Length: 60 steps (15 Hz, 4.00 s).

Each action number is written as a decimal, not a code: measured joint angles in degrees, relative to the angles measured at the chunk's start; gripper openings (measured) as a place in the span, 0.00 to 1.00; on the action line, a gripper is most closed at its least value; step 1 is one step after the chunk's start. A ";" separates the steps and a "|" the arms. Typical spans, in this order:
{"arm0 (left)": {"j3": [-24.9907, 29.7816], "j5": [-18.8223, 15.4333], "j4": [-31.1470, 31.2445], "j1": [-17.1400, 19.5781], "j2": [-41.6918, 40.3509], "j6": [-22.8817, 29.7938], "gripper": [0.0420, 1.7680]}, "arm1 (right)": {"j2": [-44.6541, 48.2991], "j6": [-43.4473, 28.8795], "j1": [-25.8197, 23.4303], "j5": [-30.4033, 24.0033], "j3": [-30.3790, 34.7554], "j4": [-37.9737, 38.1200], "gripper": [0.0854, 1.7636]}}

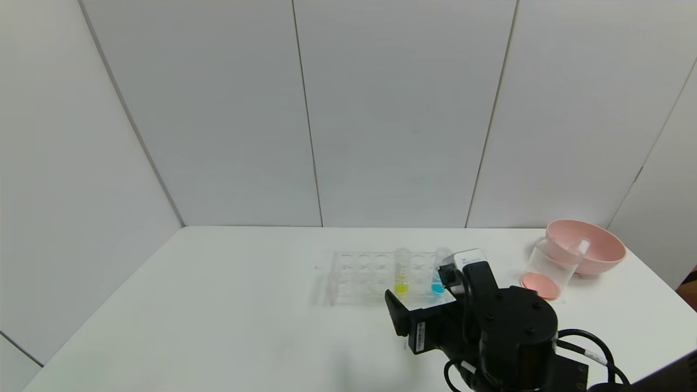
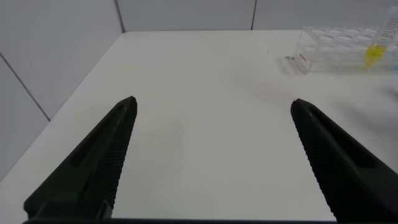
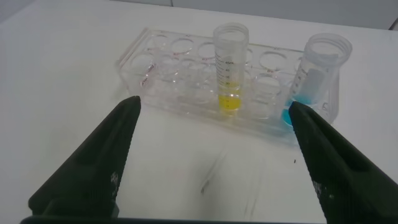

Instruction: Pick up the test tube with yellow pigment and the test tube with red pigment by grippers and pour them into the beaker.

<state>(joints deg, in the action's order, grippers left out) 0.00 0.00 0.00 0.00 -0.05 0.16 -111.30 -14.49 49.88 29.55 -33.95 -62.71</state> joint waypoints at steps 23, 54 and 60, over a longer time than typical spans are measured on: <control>0.00 0.00 0.00 -0.02 0.00 0.00 1.00 | -14.64 4.45 -6.50 -0.55 -15.32 0.74 0.97; 0.00 0.00 0.00 0.00 0.00 0.00 1.00 | -2.97 13.32 -9.62 -0.76 -18.27 0.22 0.24; 0.00 0.00 0.00 0.00 0.00 0.00 1.00 | 8.57 16.90 -22.77 -6.70 -13.23 0.46 0.24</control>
<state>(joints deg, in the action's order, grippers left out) 0.00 0.00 0.00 0.00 -0.05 0.16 -102.73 2.40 27.11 22.85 -47.18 -62.25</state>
